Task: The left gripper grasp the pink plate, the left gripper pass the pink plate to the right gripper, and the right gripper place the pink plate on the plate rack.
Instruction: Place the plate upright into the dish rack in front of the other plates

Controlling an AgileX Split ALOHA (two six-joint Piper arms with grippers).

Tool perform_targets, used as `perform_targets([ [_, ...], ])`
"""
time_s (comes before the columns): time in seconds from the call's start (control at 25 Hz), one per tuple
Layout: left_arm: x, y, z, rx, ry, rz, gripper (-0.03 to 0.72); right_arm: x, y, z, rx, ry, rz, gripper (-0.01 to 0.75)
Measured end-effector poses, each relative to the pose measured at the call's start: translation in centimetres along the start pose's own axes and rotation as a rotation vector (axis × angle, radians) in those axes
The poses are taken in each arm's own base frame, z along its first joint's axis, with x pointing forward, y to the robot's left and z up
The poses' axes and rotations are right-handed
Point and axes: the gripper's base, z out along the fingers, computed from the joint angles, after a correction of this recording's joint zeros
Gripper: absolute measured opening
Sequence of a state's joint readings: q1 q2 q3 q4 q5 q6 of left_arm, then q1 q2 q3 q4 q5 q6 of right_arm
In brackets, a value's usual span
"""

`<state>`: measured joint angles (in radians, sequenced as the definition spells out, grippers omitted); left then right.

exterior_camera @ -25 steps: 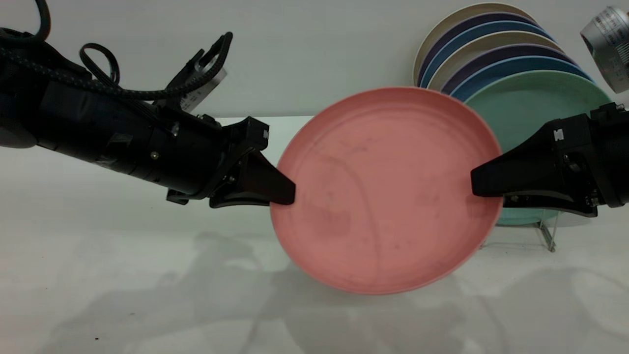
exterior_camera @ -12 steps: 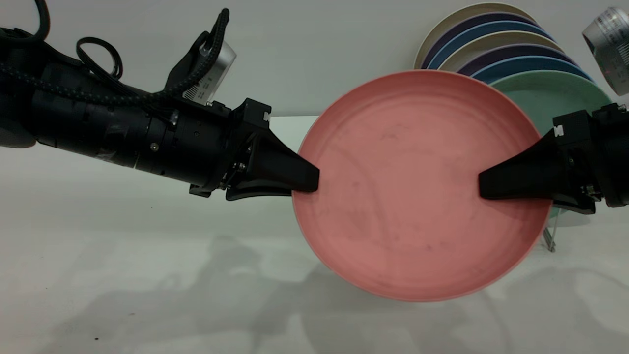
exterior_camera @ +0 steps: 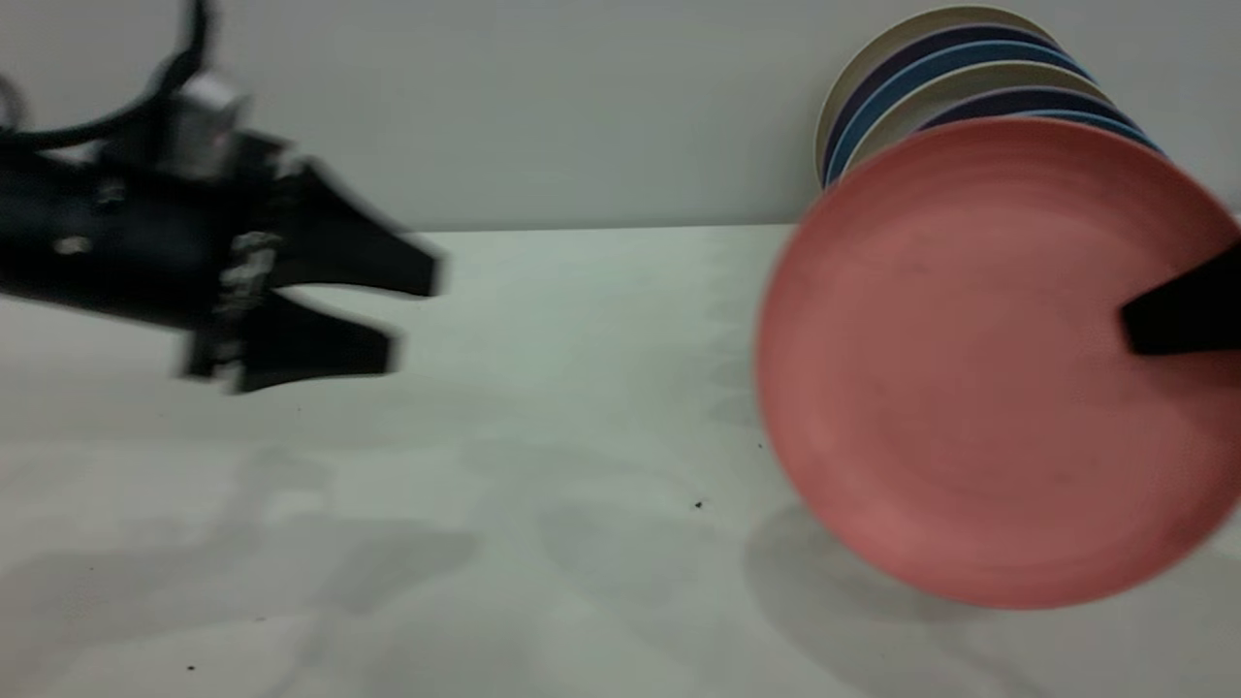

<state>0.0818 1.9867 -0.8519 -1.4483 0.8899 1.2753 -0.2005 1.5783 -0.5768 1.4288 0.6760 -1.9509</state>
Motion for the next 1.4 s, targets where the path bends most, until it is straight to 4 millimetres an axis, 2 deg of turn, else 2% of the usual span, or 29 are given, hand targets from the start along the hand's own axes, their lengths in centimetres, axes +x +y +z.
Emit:
perform_targets([
  [0.16,-0.2,2.7,-2.7,-0.182,0.064,-0.072,0.633,-2.4,-0.2,-1.4,0.071,0.041,-0.288,0.082],
  [0.28,-0.3,3.9,-3.5,-0.309,0.103,-0.09,0.579,-4.6,0.1,-1.6,0.066,0.088,-0.551,0.082],
  [0.4,-0.2,4.4,-3.8,-0.381,0.12,-0.094,0.557,-6.9,0.2,-1.7,0.076,0.12,-0.759,0.082],
  [0.6,-0.3,4.7,-3.9,-0.416,0.12,-0.086,0.553,-11.3,-0.1,-2.8,0.153,0.085,-0.931,0.082],
  [0.76,-0.3,4.7,-3.9,-0.417,0.12,-0.086,0.553,-13.5,-1.0,-3.1,0.199,0.083,-0.961,0.082],
  [0.96,-0.2,4.7,-3.9,-0.418,0.123,-0.084,0.553,-14.1,-2.4,-2.5,0.23,0.139,-0.932,0.082],
  [1.4,-0.3,4.7,-3.9,-0.419,0.12,-0.083,0.553,-12.7,-4.3,0.3,0.228,0.199,-0.882,0.082],
])
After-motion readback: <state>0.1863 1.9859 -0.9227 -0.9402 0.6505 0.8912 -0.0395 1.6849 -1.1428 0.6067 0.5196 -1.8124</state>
